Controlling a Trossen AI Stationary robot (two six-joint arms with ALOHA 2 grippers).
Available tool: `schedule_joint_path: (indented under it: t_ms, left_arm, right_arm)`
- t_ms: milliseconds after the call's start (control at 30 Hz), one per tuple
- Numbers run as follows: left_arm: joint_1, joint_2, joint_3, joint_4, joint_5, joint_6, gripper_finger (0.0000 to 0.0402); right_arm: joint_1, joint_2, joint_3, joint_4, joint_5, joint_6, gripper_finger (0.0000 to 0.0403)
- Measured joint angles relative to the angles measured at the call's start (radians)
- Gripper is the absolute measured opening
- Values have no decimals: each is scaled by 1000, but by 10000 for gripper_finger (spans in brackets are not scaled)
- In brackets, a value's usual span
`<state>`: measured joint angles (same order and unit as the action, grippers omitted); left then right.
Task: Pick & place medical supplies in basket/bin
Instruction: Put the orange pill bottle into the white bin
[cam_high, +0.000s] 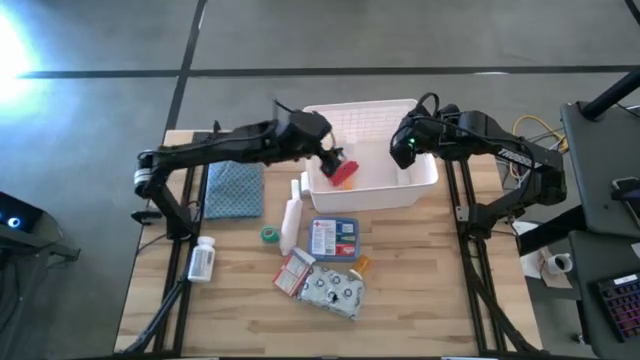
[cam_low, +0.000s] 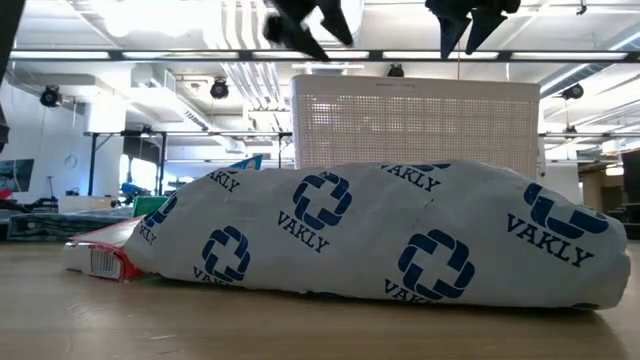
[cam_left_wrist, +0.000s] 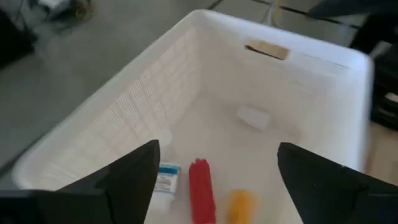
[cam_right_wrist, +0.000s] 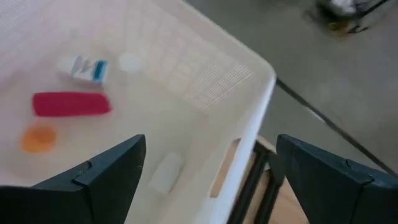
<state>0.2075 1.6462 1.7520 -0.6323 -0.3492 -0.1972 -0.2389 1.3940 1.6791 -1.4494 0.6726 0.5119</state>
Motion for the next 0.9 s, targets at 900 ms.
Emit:
schedule_joint_path:
  t_ms: [900]
  left_arm:
    - [-63,-648,-585,-60,9,-81,317]
  right_arm:
    - [596,217,-215,181,-518,-252,352]
